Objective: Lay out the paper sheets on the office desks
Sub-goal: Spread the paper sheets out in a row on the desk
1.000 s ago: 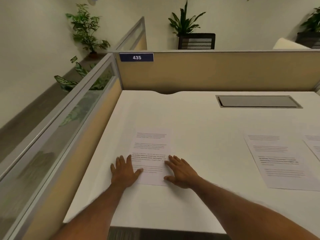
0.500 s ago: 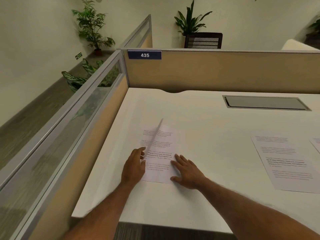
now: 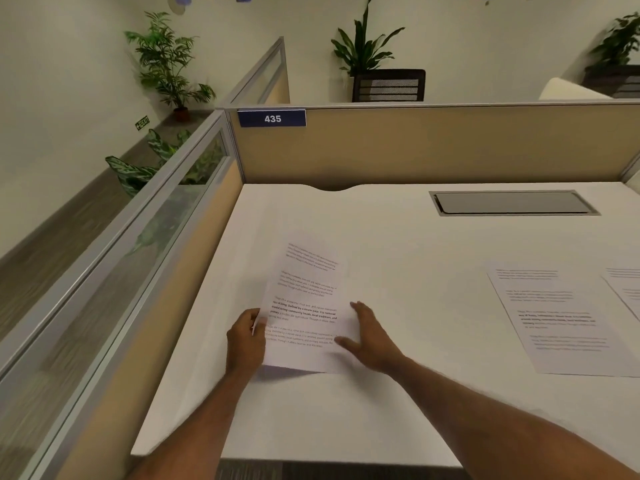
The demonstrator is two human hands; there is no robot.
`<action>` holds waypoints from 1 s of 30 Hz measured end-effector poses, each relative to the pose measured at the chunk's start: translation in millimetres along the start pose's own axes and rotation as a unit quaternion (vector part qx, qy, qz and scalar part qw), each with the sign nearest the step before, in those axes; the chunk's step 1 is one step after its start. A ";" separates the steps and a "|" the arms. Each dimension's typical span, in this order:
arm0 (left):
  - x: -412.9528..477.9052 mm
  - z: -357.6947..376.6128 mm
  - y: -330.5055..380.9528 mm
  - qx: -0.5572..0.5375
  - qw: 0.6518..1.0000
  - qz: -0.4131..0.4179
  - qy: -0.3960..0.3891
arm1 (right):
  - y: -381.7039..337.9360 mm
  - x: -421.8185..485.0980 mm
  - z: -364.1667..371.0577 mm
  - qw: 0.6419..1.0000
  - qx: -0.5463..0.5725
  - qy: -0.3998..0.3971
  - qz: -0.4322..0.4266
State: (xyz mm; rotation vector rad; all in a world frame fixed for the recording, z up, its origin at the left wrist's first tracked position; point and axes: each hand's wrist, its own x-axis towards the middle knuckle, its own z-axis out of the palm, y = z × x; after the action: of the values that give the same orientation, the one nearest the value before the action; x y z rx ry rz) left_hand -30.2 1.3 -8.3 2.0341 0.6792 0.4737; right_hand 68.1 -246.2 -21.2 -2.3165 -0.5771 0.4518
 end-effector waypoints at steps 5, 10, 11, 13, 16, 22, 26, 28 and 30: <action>-3.8 16.3 7.6 -0.117 0.991 -0.067 -0.022 | 3.4 -2.4 -21.9 0.976 0.165 0.106 0.092; -18.9 63.1 28.8 -0.176 0.979 -0.090 -0.045 | 26.9 -15.5 -46.9 0.919 0.315 0.160 0.178; -23.5 74.4 34.6 -0.183 0.977 -0.093 -0.055 | 34.2 -19.5 -52.9 0.898 0.352 0.173 0.198; -33.3 95.7 47.0 -0.193 0.973 -0.099 -0.081 | 50.8 -28.7 -66.0 0.873 0.384 0.198 0.227; -45.1 120.7 64.5 -0.184 0.970 -0.097 -0.123 | 75.4 -44.1 -84.9 0.866 0.379 0.223 0.238; -59.4 142.4 74.8 0.019 0.985 0.071 -0.153 | 113.2 -64.8 -118.8 0.875 0.325 0.263 0.246; -59.1 153.6 72.3 0.173 0.932 0.213 -0.239 | 132.1 -64.6 -132.6 0.883 0.284 0.263 0.266; -59.2 161.9 68.4 0.246 0.892 0.240 -0.294 | 137.8 -63.0 -136.5 0.888 0.270 0.254 0.272; -61.8 169.7 64.5 0.300 0.863 0.253 -0.317 | 140.5 -62.5 -138.9 0.909 0.213 0.235 0.271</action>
State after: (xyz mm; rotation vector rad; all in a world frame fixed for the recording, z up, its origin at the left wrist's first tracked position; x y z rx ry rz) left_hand 36.3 -175.1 -44.0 2.7603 -0.1636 -0.1772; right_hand 119.3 -446.8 -13.1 -2.0198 0.3826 0.2171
